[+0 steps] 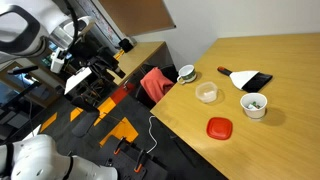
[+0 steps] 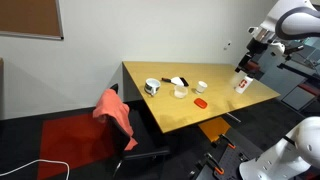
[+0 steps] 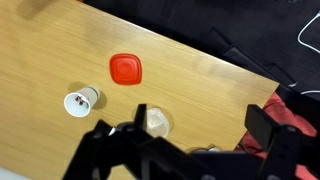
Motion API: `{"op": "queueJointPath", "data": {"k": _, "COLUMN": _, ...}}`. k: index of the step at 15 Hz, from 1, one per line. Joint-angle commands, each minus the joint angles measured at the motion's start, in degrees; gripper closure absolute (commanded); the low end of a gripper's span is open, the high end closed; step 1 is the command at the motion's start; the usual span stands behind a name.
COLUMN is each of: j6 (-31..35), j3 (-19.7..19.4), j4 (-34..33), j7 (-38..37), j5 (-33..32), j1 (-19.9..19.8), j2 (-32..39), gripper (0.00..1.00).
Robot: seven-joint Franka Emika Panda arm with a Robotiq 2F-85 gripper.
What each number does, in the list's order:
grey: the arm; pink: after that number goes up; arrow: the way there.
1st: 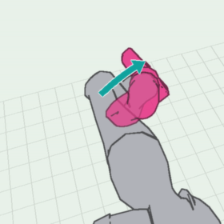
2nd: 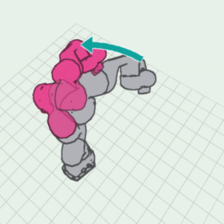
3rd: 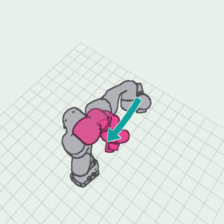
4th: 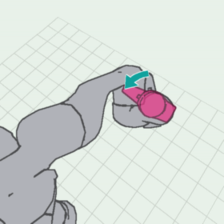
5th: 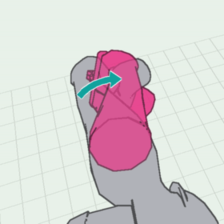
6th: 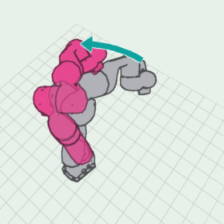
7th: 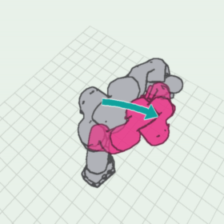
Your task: Pick up the transparent bowl and move it to the right of the orange lid
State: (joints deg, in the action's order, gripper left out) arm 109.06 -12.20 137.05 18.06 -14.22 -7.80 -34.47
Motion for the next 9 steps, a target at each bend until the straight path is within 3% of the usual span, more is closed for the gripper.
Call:
{"op": "queueJointPath", "data": {"k": 1, "j6": -0.2, "j3": 0.0, "j4": -0.2, "j7": 0.0, "j5": 0.0, "j1": 0.1, "j2": 0.0, "gripper": 0.0}}
{"op": "queueJointPath", "data": {"k": 5, "j6": 0.4, "j3": -0.1, "j4": -0.4, "j7": -0.6, "j5": 0.0, "j1": -0.1, "j2": 0.6, "gripper": 0.0}}
{"op": "queueJointPath", "data": {"k": 7, "j6": 4.9, "j3": -0.2, "j4": -0.9, "j7": -4.2, "j5": -0.2, "j1": -1.1, "j2": 2.6, "gripper": 0.0}}
{"op": "queueJointPath", "data": {"k": 9, "j6": 13.4, "j3": -0.5, "j4": -0.8, "j7": -9.2, "j5": -1.4, "j1": -2.9, "j2": 5.9, "gripper": 0.0}}
